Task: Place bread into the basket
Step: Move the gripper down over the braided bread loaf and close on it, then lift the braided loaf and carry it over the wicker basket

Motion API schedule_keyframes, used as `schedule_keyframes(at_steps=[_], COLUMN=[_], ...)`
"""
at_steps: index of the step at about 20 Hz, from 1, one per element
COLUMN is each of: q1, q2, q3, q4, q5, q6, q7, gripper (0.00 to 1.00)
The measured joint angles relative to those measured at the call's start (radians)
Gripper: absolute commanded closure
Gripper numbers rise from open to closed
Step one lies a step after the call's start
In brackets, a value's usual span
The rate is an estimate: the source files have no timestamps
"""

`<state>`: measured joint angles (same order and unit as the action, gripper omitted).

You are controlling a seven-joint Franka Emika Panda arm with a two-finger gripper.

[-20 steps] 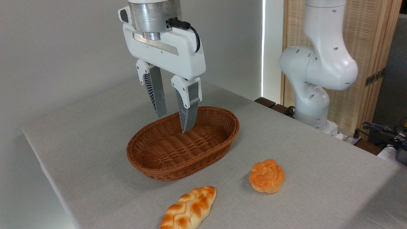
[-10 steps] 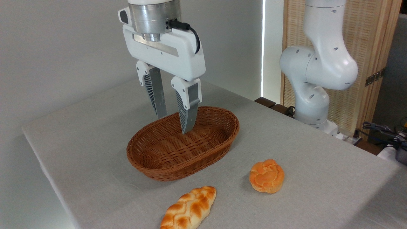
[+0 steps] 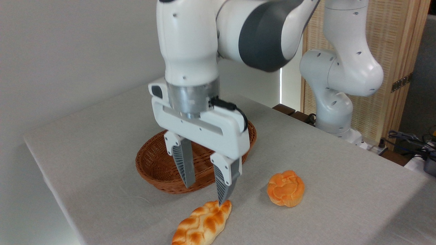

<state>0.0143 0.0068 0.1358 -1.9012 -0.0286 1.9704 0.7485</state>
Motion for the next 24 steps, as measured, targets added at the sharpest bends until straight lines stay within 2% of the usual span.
schedule_keyframes(at_steps=[6, 12, 13, 14, 15, 16, 18, 19, 24], q1=[-0.004, -0.004, -0.004, -0.004, -0.005, -0.005, -0.006, -0.006, -0.007], q2=[0.082, 0.098, 0.106, 0.117, 0.124, 0.128, 0.128, 0.128, 0.127], q3=[0.000, 0.000, 0.000, 0.000, 0.000, 0.000, -0.001, -0.001, -0.001], q4=[-0.032, -0.102, -0.109, -0.112, -0.113, -0.113, -0.113, -0.113, -0.112], q5=[-0.050, -0.055, -0.055, -0.055, -0.055, -0.055, -0.054, -0.054, -0.054], q6=[0.100, 0.231, 0.246, 0.257, 0.262, 0.264, 0.264, 0.264, 0.263], q7=[-0.032, -0.032, -0.032, -0.032, -0.032, -0.032, -0.019, -0.003, 0.036], gripper=[0.00, 0.00, 0.08, 0.32, 0.48, 0.63, 0.86, 0.91, 0.91])
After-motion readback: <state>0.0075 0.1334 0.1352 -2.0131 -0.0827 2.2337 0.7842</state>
